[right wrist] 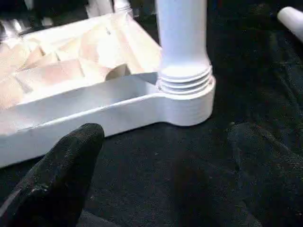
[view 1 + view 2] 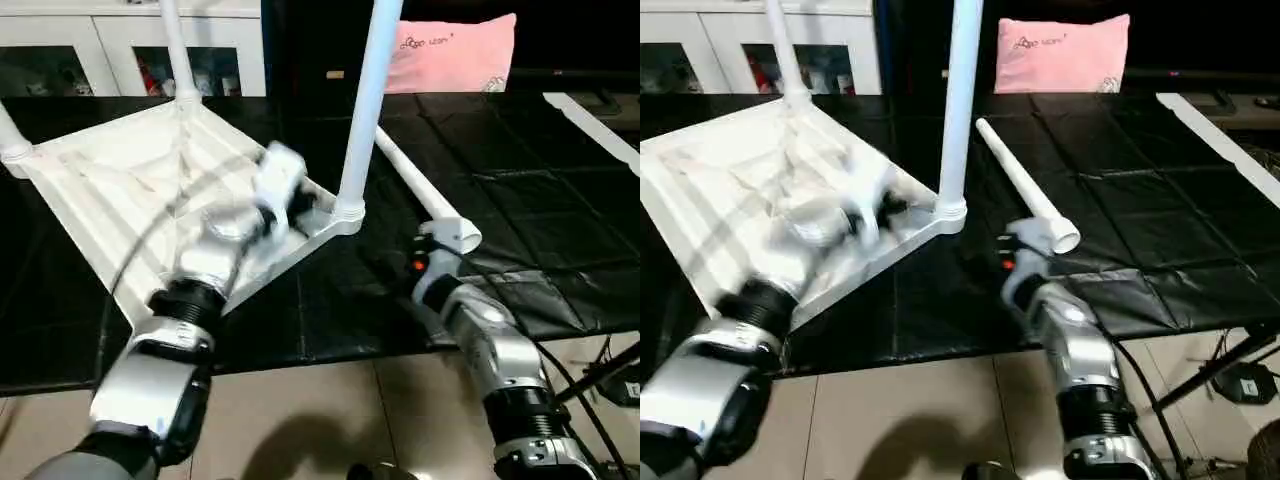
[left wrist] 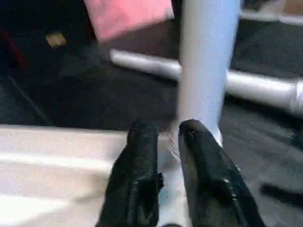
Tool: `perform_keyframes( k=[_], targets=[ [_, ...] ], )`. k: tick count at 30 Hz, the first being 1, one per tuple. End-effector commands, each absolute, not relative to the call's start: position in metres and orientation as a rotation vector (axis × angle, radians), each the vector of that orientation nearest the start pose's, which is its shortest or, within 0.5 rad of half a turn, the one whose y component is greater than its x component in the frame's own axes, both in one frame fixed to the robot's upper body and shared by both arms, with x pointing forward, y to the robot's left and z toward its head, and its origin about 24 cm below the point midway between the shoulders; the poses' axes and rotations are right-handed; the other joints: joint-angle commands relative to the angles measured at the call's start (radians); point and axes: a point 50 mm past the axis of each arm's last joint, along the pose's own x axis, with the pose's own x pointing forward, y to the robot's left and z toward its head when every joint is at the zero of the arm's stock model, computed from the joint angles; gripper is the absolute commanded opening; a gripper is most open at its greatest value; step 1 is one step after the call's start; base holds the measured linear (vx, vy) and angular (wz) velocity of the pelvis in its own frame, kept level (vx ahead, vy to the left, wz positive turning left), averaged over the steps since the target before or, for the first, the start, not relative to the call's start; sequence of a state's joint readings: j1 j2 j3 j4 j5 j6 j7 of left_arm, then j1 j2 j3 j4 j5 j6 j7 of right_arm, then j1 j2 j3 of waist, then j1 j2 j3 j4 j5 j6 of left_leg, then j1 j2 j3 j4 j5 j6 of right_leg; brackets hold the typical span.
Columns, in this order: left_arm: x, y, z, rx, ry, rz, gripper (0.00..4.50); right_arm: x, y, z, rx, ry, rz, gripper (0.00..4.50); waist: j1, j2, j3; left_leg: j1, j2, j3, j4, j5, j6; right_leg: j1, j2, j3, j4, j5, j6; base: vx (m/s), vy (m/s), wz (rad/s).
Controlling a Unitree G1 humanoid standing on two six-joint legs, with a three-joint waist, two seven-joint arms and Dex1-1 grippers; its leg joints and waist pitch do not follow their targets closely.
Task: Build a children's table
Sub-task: Rotate table base
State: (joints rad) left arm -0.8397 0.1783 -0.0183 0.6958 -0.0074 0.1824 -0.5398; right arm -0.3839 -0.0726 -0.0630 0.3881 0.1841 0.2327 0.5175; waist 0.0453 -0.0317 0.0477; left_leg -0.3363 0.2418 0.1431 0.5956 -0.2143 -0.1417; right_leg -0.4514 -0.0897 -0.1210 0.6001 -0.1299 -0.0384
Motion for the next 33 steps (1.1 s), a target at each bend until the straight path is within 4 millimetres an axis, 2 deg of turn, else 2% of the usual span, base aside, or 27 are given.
perform_keyframes(
  k=[1,2,3,4,5,7,8,9,10,11,12,13,14,15,16,18,19,21,23,28,30,31,32,33],
  targets=[
    [0.382,0.127,0.13,0.201,0.095,-0.595,1.16,0.314,-0.126,0.043,0.156,0.221,0.544,4.5,0.008,-0.005,-0.071,-0.024,-0.031,0.033,-0.062,-0.093,0.088,0.096,-0.029,0.042,-0.07,-0.293,-0.137,0.0,0.0,0.0],
    [0.382,0.127,0.13,0.201,0.095,-0.595,1.27,0.314,-0.126,0.043,0.156,0.221,0.544,4.5,0.008,-0.003,-0.071,-0.023,-0.029,0.032,-0.063,-0.094,0.084,0.095,-0.03,0.042,-0.068,-0.29,-0.138,0.0,0.0,0.0],
    [0.379,0.141,0.136,0.228,0.084,-0.561,1.36,0.312,-0.122,0.043,0.125,0.226,0.57,4.5,0.007,-0.005,-0.071,-0.023,-0.029,0.033,-0.063,-0.101,0.08,0.095,-0.03,0.042,-0.069,-0.298,-0.133,0.0,0.0,0.0],
    [0.378,0.145,0.137,0.235,0.081,-0.551,1.41,0.312,-0.121,0.043,0.113,0.227,0.577,4.5,0.008,-0.004,-0.071,-0.024,-0.027,0.031,-0.064,-0.099,0.075,0.097,-0.033,0.043,-0.065,-0.296,-0.136,0.0,0.0,0.0],
    [0.376,0.151,0.139,0.24,0.083,-0.539,1.49,0.312,-0.12,0.043,0.108,0.228,0.58,4.5,0.006,-0.001,-0.069,-0.022,-0.029,0.033,-0.064,-0.104,0.071,0.093,-0.03,0.043,-0.069,-0.305,-0.129,0.0,0.0,0.0],
    [0.365,0.185,0.146,0.289,0.124,-0.48,1.17,0.314,-0.115,0.043,0.105,0.235,0.573,4.5,0.005,-0.003,-0.069,-0.02,-0.023,0.03,-0.068,-0.114,0.052,0.091,-0.037,0.044,-0.065,-0.331,-0.122,0.0,0.0,0.0],
    [0.359,0.198,0.147,0.336,0.155,-0.452,1.1,0.316,-0.113,0.043,0.106,0.241,0.567,4.5,0.001,-0.001,-0.067,-0.023,-0.022,0.028,-0.07,-0.116,0.049,0.092,-0.036,0.044,-0.064,-0.335,-0.12,0.0,0.0,0.0],
    [0.357,0.203,0.147,0.359,0.17,-0.44,1.17,0.316,-0.112,0.043,0.106,0.243,0.565,4.5,-0.002,-0.001,-0.066,-0.019,-0.023,0.028,-0.07,-0.125,0.041,0.087,-0.035,0.044,-0.064,-0.345,-0.116,0.0,0.0,0.0],
    [0.35,0.22,0.146,0.438,0.225,-0.402,1.16,0.318,-0.11,0.042,0.104,0.249,0.561,4.5,-0.005,-0.005,-0.065,-0.015,-0.021,0.029,-0.07,-0.129,0.036,0.085,-0.034,0.045,-0.064,-0.347,-0.113,0.0,0.0,0.0],
    [0.347,0.227,0.145,0.468,0.251,-0.383,1.01,0.319,-0.108,0.042,0.103,0.252,0.561,4.5,-0.008,-0.001,-0.063,-0.017,-0.021,0.028,-0.072,-0.126,0.035,0.085,-0.033,0.046,-0.062,-0.344,-0.115,0.0,0.0,0.0],
    [0.34,0.242,0.142,0.523,0.318,-0.345,1.01,0.321,-0.105,0.041,0.099,0.264,0.563,4.5,-0.008,0.001,-0.062,-0.014,-0.021,0.029,-0.072,-0.128,0.034,0.082,-0.03,0.046,-0.064,-0.341,-0.115,0.0,0.0,0.0],
    [0.336,0.249,0.14,0.546,0.354,-0.327,0.67,0.322,-0.103,0.041,0.097,0.271,0.565,4.5,-0.012,0.005,-0.06,-0.012,-0.021,0.028,-0.074,-0.141,0.027,0.081,-0.03,0.047,-0.062,-0.339,-0.121,0.0,0.0,0.0],
    [0.332,0.258,0.138,0.602,0.397,-0.303,0.67,0.323,-0.1,0.04,0.086,0.28,0.57,4.5,-0.013,-0.011,-0.059,-0.012,-0.023,0.032,-0.073,-0.141,0.029,0.08,-0.029,0.047,-0.067,-0.343,-0.118,0.0,0.0,0.0],
    [0.33,0.261,0.137,0.618,0.411,-0.293,0.67,0.324,-0.1,0.039,0.083,0.284,0.57,4.5,-0.008,0.0,-0.06,-0.008,-0.022,0.03,-0.074,-0.14,0.026,0.078,-0.031,0.051,-0.063,-0.339,-0.125,0.0,0.0,0.0],
    [0.323,0.275,0.134,0.707,0.48,-0.243,0.64,0.327,-0.096,0.037,0.071,0.301,0.566,4.5,-0.006,-0.002,-0.06,-0.005,-0.02,0.031,-0.074,-0.14,0.025,0.074,-0.032,0.051,-0.064,-0.331,-0.129,0.0,0.0,0.0],
    [0.32,0.281,0.133,0.738,0.508,-0.213,0.33,0.328,-0.094,0.037,0.069,0.311,0.56,4.5,-0.006,0.0,-0.06,-0.008,-0.02,0.029,-0.077,-0.137,0.017,0.078,-0.031,0.053,-0.056,-0.297,-0.143,0.0,0.0,0.0],
    [0.315,0.286,0.131,0.748,0.541,-0.181,0.22,0.332,-0.092,0.036,0.068,0.321,0.553,4.5,-0.004,-0.006,-0.061,-0.007,-0.017,0.027,-0.077,-0.131,0.007,0.079,-0.034,0.055,-0.046,-0.26,-0.161,0.0,0.0,0.0],
    [0.312,0.288,0.13,0.749,0.561,-0.178,0.22,0.333,-0.09,0.035,0.066,0.326,0.552,4.5,-0.001,-0.005,-0.06,-0.003,-0.02,0.03,-0.076,-0.137,0.004,0.078,-0.034,0.056,-0.051,-0.256,-0.169,0.0,0.0,0.0],
    [0.306,0.289,0.12,0.78,0.637,-0.208,0.04,0.337,-0.086,0.033,0.055,0.345,0.551,4.5,0.002,-0.006,-0.06,-0.006,-0.02,0.029,-0.077,-0.143,0.001,0.08,-0.035,0.057,-0.049,-0.261,-0.169,0.0,0.0,0.0],
    [0.297,0.29,0.111,0.819,0.727,-0.245,0.04,0.342,-0.081,0.031,0.051,0.361,0.545,4.5,0.001,-0.01,-0.059,-0.01,-0.023,0.028,-0.076,-0.158,-0.004,0.081,-0.036,0.058,-0.053,-0.307,-0.152,0.0,0.0,0.0],
    [0.294,0.285,0.107,0.794,0.755,-0.304,0.04,0.344,-0.078,0.031,0.052,0.368,0.542,4.5,0.001,-0.008,-0.059,-0.01,-0.023,0.027,-0.077,-0.165,-0.008,0.081,-0.036,0.058,-0.051,-0.299,-0.158,0.0,0.0,0.0],
    [0.29,0.277,0.104,0.762,0.772,-0.387,0.04,0.346,-0.073,0.03,0.052,0.374,0.548,4.5,0.002,-0.003,-0.06,-0.008,-0.023,0.026,-0.077,-0.166,-0.011,0.08,-0.038,0.058,-0.049,-0.296,-0.163,0.0,0.0,0.0],
    [0.288,0.272,0.102,0.747,0.78,-0.438,0.04,0.347,-0.07,0.03,0.052,0.377,0.553,4.5,-0.001,-0.006,-0.058,-0.01,-0.023,0.026,-0.078,-0.185,-0.012,0.08,-0.038,0.058,-0.051,-0.309,-0.172,0.0,0.0,0.0],
    [0.286,0.266,0.1,0.719,0.786,-0.494,0.04,0.347,-0.067,0.03,0.045,0.379,0.562,4.5,0.0,-0.005,-0.058,-0.008,-0.022,0.026,-0.076,-0.193,-0.016,0.078,-0.038,0.058,-0.051,-0.308,-0.177,0.0,0.0,0.0]
  ],
)
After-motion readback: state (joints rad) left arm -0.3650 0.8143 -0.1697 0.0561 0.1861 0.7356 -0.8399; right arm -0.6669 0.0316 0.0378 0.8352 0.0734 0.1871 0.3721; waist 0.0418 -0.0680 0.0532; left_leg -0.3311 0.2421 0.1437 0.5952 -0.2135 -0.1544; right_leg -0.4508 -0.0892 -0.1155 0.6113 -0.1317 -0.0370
